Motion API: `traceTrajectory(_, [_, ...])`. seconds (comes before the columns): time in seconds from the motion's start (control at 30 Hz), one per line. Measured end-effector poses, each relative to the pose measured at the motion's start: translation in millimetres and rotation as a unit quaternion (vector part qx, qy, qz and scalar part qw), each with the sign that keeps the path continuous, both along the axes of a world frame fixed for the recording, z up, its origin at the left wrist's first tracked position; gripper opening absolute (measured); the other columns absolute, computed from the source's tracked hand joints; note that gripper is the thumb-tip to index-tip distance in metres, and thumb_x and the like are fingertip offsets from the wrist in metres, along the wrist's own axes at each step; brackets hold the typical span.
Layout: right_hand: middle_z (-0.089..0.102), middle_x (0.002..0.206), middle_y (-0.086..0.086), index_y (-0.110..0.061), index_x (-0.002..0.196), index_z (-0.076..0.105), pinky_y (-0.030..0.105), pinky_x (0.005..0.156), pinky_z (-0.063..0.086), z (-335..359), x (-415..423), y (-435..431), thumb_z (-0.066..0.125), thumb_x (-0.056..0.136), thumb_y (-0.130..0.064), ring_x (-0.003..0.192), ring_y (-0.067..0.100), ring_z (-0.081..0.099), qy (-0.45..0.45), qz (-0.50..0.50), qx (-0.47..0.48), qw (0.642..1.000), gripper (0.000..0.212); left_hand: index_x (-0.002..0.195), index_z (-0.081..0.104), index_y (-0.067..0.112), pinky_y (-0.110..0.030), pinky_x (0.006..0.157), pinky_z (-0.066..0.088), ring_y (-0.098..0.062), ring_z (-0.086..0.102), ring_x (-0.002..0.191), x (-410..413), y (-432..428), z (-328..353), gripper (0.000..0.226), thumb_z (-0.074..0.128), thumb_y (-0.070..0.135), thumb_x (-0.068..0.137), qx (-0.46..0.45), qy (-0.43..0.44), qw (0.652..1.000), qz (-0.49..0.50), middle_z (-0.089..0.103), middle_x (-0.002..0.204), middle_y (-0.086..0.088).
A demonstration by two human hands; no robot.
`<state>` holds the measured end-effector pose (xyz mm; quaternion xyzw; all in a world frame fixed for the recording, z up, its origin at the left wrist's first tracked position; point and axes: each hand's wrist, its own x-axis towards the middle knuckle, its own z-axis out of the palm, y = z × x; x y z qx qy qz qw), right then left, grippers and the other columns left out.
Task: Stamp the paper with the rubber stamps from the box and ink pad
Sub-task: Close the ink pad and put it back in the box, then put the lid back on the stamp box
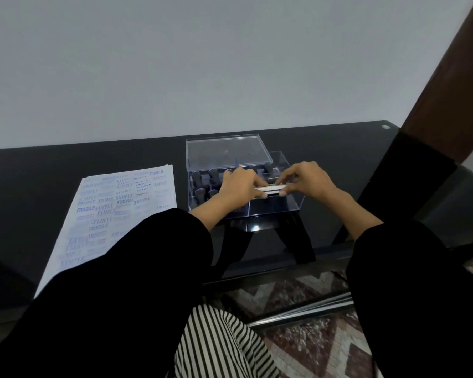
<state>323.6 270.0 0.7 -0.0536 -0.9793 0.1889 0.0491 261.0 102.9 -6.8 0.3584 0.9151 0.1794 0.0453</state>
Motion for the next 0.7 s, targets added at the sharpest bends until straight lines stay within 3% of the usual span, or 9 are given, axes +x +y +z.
traceTrajectory(0.27, [0.060, 0.090, -0.005, -0.019, 0.099, 0.072, 0.028, 0.076, 0.046, 7, -10, 0, 0.082, 0.067, -0.016, 0.084, 0.010, 0.053, -0.083, 0.046, 0.035, 0.995, 0.034, 0.119, 0.064, 0.027, -0.044, 0.101, 0.028, -0.021, 0.049, 0.121, -3, 6, 14, 0.035, 0.066, 0.030, 0.084, -0.089, -0.006, 0.995, -0.038, 0.061, 0.125, 0.004])
traceTrajectory(0.43, [0.059, 0.092, -0.007, -0.021, 0.100, 0.070, 0.032, 0.080, 0.048, 6, -13, 0, 0.080, 0.069, -0.017, 0.087, 0.010, 0.053, -0.107, 0.050, 0.047, 0.992, 0.033, 0.118, 0.064, 0.027, -0.045, 0.102, 0.028, -0.020, 0.049, 0.121, -3, 4, 10, 0.037, 0.068, 0.034, 0.082, -0.079, -0.004, 0.996, -0.041, 0.062, 0.124, 0.005])
traceTrajectory(0.57, [0.065, 0.103, 0.001, -0.019, 0.100, 0.071, 0.034, 0.085, 0.048, 6, -14, 1, 0.073, 0.077, -0.014, 0.090, 0.011, 0.054, -0.125, 0.067, 0.056, 0.988, 0.023, 0.114, 0.067, 0.026, -0.044, 0.102, 0.027, -0.021, 0.050, 0.118, -3, 3, 8, 0.027, 0.061, 0.030, 0.088, -0.080, 0.012, 0.996, -0.044, 0.062, 0.123, 0.004])
traceTrajectory(0.7, [0.068, 0.106, 0.001, -0.022, 0.100, 0.072, 0.032, 0.082, 0.047, 3, -9, 1, 0.064, 0.086, -0.022, 0.100, 0.017, 0.060, -0.096, 0.062, 0.059, 0.992, 0.016, 0.112, 0.068, 0.019, -0.039, 0.098, 0.039, -0.022, 0.055, 0.113, -4, -2, 10, 0.024, 0.058, 0.021, 0.090, -0.012, 0.011, 0.999, -0.035, 0.066, 0.118, 0.000])
